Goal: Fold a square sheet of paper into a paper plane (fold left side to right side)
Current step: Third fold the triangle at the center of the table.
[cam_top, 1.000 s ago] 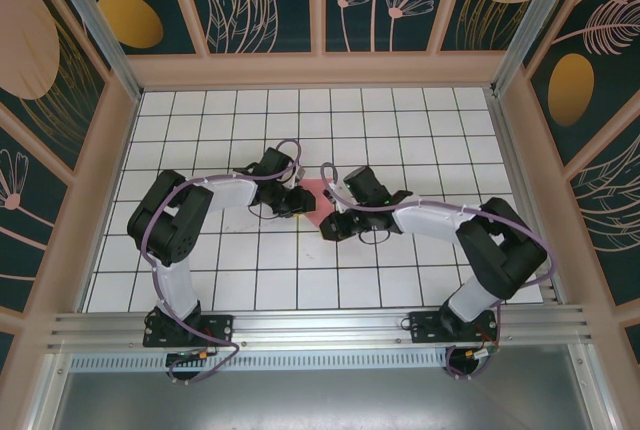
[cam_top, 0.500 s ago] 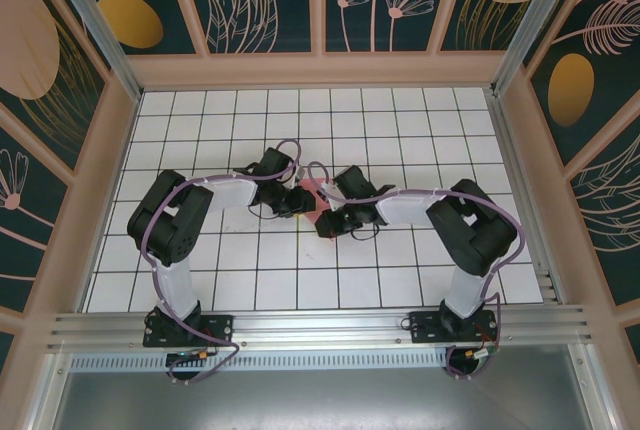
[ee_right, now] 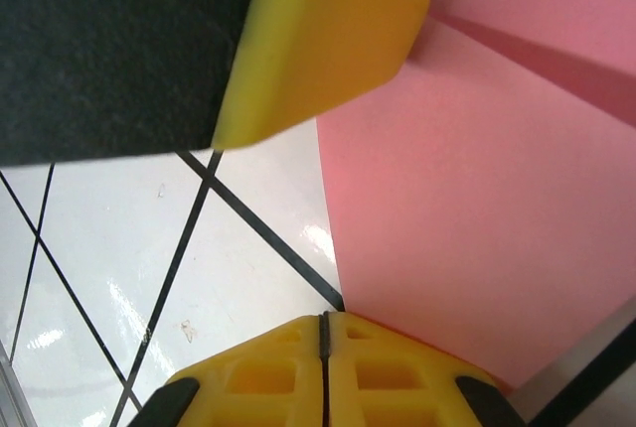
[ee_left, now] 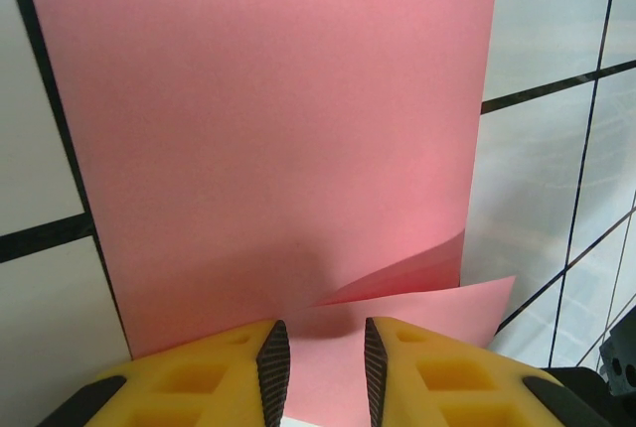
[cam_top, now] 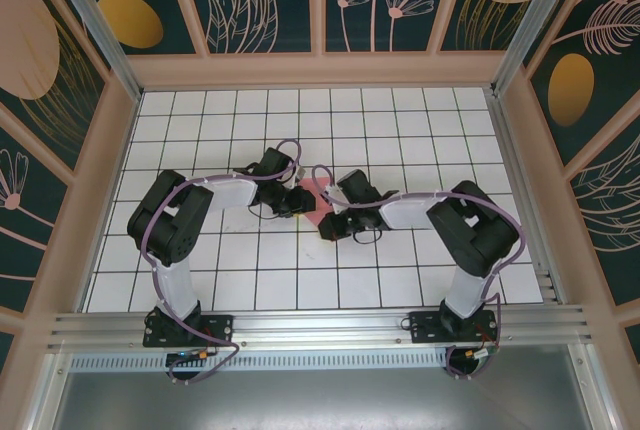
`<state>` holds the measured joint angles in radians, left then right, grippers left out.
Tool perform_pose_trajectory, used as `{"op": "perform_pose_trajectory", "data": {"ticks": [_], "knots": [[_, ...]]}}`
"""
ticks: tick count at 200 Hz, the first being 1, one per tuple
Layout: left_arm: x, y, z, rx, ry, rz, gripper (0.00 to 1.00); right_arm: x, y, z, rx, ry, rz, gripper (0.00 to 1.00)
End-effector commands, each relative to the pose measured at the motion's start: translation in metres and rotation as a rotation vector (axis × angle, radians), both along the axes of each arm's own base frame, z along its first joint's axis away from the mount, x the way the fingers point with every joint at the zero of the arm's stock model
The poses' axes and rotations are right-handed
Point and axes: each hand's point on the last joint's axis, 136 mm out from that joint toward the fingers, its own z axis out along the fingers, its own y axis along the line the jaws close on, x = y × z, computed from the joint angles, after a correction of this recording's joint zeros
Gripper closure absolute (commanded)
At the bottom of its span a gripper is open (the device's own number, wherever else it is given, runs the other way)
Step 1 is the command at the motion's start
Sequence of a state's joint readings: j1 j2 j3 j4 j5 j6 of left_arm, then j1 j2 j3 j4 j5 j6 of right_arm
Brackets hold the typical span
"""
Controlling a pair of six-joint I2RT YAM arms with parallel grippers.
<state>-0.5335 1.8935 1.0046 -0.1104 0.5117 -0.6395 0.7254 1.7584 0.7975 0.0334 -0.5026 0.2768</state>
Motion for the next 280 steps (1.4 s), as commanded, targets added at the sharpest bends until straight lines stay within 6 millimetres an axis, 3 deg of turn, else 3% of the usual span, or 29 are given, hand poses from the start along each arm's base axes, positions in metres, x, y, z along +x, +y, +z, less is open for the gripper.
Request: {"op": "perform_pose_trajectory", "data": {"ticks": [1,37,63,106,116,137,190,235,280], "knots": [[-0.021,0.041,-0.068,0.249,0.077,0.023,0.68,-0.043,-0.038,-0.031,-0.134,0.169,-0.020,0.93],[-0.021,0.042,-0.068,0.255,0.078,0.022,0.68,-0.055,-0.053,-0.033,-0.187,0.190,-0.019,0.93],[-0.020,0.042,-0.066,0.253,0.074,0.024,0.68,-0.053,-0.055,-0.028,-0.188,0.181,-0.023,0.93],[-0.020,0.041,-0.064,0.247,0.071,0.024,0.68,-0.031,-0.034,0.023,-0.049,0.071,-0.027,0.93],[-0.010,0.035,-0.057,0.233,0.047,0.027,0.68,-0.027,-0.029,0.036,-0.005,0.057,-0.024,0.93],[-0.008,0.034,-0.056,0.229,0.043,0.028,0.68,-0.021,-0.019,0.047,0.041,0.044,-0.019,0.93],[-0.007,0.033,-0.053,0.225,0.039,0.029,0.68,-0.002,-0.016,0.014,-0.047,0.068,-0.063,0.95],[-0.006,0.032,-0.049,0.216,0.032,0.030,0.68,-0.009,-0.031,-0.014,-0.144,0.112,-0.088,0.97],[-0.002,0.031,-0.044,0.217,0.021,0.028,0.68,-0.014,-0.033,-0.010,-0.118,0.117,-0.095,0.97]]}}
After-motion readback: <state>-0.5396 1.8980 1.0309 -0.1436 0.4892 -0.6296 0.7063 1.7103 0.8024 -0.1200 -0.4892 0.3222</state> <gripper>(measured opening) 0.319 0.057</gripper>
